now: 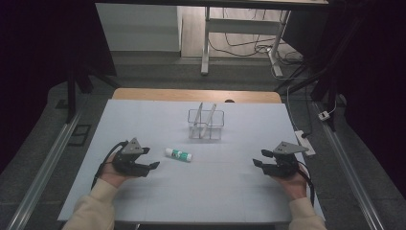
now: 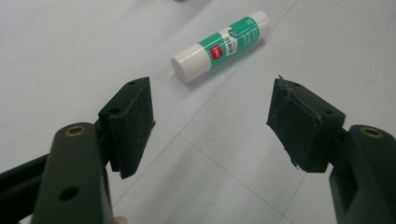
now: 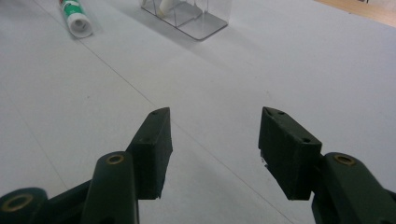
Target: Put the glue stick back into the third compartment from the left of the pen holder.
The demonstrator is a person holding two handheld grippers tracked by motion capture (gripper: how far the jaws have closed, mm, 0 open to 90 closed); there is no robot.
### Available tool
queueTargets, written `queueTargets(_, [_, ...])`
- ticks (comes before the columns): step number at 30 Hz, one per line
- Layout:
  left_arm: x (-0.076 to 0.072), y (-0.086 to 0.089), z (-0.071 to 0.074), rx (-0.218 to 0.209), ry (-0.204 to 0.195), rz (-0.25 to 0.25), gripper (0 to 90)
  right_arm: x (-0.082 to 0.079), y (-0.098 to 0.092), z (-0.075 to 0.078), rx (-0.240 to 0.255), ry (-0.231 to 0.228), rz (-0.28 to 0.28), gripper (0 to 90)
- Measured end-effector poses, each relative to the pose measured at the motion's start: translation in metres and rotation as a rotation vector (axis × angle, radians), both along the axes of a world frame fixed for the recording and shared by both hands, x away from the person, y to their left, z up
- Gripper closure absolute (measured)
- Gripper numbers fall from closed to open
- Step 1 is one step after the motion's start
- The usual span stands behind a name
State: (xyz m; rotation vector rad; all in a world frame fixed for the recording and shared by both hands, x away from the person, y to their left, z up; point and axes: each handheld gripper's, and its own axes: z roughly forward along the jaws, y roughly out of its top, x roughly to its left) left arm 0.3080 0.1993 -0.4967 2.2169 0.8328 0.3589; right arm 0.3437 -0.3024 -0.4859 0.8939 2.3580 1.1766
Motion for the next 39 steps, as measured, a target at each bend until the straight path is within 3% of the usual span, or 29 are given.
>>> queueTargets(19, [0.039,-0.030,0.017,0.124,0.038,-0.156,30.5,0.001,-0.004,-0.002,0.000,0.014,-0.010,42.8])
queueTargets(39, [0.075,-0.053,0.020,0.233,0.108,-0.300,30.4,0.003,-0.003,-0.003,-0.010,0.021,-0.004,42.6])
